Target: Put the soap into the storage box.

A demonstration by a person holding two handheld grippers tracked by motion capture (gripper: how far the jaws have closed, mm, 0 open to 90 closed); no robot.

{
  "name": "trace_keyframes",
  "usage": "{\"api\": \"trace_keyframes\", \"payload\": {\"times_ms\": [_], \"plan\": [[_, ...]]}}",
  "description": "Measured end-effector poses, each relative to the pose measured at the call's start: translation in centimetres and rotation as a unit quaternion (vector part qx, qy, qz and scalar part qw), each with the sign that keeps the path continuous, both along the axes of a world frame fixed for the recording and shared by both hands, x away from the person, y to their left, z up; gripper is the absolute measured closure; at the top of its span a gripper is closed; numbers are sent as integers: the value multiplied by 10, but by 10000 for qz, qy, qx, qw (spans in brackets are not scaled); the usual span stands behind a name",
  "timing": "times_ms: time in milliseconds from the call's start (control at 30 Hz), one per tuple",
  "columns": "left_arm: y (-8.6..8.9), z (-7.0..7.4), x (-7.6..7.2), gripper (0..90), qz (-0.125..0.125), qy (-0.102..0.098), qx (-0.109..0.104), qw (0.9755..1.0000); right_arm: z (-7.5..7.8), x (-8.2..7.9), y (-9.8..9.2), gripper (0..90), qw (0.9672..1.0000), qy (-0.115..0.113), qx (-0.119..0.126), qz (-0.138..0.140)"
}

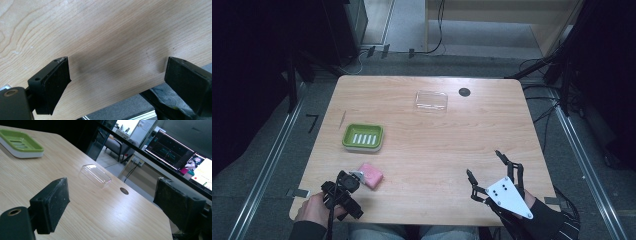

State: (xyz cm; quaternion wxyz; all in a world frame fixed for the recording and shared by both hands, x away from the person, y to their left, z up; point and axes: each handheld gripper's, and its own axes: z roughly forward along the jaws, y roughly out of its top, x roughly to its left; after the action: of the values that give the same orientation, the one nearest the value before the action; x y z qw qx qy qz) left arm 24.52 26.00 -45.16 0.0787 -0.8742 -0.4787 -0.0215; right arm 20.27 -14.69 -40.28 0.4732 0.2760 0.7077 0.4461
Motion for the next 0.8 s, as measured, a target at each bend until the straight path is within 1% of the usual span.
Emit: {"api": "trace_keyframes", "payload": {"times_ms": [200,267,433,500,533,567,633,667,800], "plan": [[0,1,0,60,1,-44,-3,10000,0,0,0,132,10000,-13,-22,-12],[-1,2,0,59,-6,-66,-2,10000,0,0,0,132,10000,-1,14,-22],[-1,2,0,53,-3,-89,-17,10000,0,0,2,132,10000,22,-51,16],[-1,3,0,53,-16,-167,-27,9999,0,0,1,132,10000,20,-32,7],[-1,3,0,53,-16,-167,-27,9999,0,0,1,132,10000,20,-32,7],[-3,4,1,53,-15,-234,-48,9997,0,0,1,132,10000,15,-13,-2],[-3,5,1,53,-15,-244,-42,9997,0,0,1,132,10000,28,-8,0],[-5,6,2,53,-21,-279,-61,9996,0,0,1,132,10000,23,-15,4],[-6,6,3,53,-38,-291,-70,9995,0,0,1,132,10000,20,-24,12]]}}
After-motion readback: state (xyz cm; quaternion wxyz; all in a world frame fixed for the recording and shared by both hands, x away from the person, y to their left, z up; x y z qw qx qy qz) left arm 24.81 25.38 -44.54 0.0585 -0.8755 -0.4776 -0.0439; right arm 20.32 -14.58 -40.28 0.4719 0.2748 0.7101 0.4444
